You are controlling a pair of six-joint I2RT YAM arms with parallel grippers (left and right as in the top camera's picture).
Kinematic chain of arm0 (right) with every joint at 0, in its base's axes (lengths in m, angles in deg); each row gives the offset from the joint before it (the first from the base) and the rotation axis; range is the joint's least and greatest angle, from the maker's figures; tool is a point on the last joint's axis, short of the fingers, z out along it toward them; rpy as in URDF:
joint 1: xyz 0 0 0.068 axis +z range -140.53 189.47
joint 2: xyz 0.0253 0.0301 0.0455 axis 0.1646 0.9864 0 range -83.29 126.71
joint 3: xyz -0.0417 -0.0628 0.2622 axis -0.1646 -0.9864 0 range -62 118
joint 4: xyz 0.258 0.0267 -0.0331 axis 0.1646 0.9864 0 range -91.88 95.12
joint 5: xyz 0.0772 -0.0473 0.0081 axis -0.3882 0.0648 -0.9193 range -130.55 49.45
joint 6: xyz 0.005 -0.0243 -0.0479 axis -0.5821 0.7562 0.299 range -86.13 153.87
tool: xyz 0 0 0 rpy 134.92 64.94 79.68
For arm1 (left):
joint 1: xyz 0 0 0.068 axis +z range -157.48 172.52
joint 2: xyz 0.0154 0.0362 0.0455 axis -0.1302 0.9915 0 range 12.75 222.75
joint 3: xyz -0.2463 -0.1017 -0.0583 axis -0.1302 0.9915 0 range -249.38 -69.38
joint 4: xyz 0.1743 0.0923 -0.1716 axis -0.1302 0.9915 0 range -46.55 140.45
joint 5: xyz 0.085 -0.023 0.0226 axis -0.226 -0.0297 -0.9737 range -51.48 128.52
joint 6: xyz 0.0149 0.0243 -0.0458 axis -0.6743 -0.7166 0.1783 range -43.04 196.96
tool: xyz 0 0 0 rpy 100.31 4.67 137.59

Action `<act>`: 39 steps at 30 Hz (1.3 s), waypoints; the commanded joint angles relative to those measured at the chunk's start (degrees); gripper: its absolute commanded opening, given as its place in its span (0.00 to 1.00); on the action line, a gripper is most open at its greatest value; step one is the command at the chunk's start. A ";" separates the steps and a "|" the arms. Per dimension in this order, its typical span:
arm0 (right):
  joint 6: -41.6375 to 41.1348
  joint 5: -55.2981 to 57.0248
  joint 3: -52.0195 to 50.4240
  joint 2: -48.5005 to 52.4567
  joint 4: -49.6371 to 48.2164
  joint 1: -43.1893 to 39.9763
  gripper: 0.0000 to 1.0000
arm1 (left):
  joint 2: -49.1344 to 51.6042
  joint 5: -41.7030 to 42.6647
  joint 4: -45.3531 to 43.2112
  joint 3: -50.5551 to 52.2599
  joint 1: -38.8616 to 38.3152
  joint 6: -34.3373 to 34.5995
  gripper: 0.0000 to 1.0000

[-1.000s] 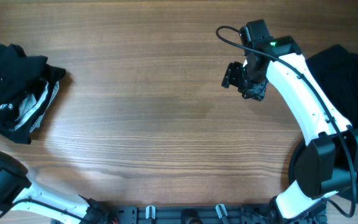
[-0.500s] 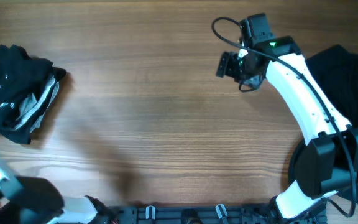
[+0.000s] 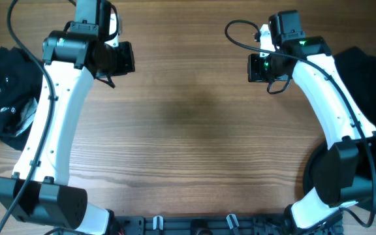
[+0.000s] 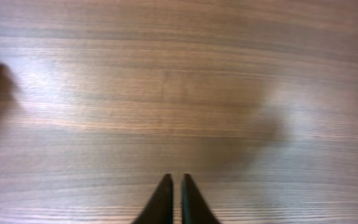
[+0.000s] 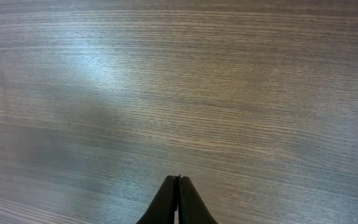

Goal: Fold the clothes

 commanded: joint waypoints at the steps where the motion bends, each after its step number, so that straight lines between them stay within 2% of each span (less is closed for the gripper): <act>1: -0.37 -0.87 0.37 -4.90 3.19 -0.24 0.04 | 0.31 -2.93 4.39 0.00 0.07 -0.04 0.04; 5: -2.86 2.14 -0.07 -13.53 5.44 -0.24 0.04 | -0.52 -6.54 10.14 0.09 0.04 3.04 0.04; 9: -4.17 3.65 -3.21 -22.05 4.83 -0.22 0.04 | -4.72 -6.56 10.27 0.15 0.04 2.97 0.04; 11: -4.39 4.94 -7.43 -28.52 2.19 -0.22 0.04 | -10.14 -6.56 8.24 2.58 0.04 2.91 0.04; 16: -4.17 6.14 -22.49 -46.21 -8.52 -0.22 0.04 | -35.74 -6.58 -8.96 28.28 0.04 2.86 0.04; 17: -4.17 7.39 -25.73 -50.29 -10.01 -0.22 0.05 | -44.37 -6.99 -13.73 35.56 0.04 3.02 0.26; 18: -4.83 9.42 -28.06 -53.53 -10.47 -0.24 0.11 | -49.05 -6.99 -16.17 39.15 0.04 2.99 1.00; 19: -6.08 11.10 -29.53 -55.80 -10.43 -0.24 0.23 | -53.70 -6.99 -18.58 42.53 0.04 2.99 1.00; 20: -6.75 11.39 -30.71 -57.44 -10.10 -0.24 0.66 | -56.81 -6.99 -19.74 44.65 0.04 2.99 1.00; 21: -7.37 11.37 -31.65 -58.62 -9.42 -0.24 1.00 | -59.76 -6.97 -20.33 46.64 0.04 2.99 1.00; 25: -7.34 11.34 -31.69 -57.40 -4.44 -0.24 1.00 | -61.16 -6.97 -18.62 47.41 0.04 2.99 1.00; 34: -7.32 11.34 -31.69 -45.86 -4.55 -0.24 1.00 | -61.16 -6.97 -13.46 47.41 0.04 2.99 1.00; 35: -7.19 11.41 -31.69 -45.88 -4.50 -0.24 1.00 | -61.16 -6.97 -13.44 47.41 0.04 2.99 1.00; 38: 0.02 12.90 -32.83 -50.62 -6.80 -0.24 1.00 | -61.16 -6.97 -13.46 47.41 0.04 2.99 1.00; 39: 1.09 12.87 -36.28 -55.41 -11.93 -0.24 1.00 | -61.16 -6.97 -13.44 47.41 0.04 2.99 1.00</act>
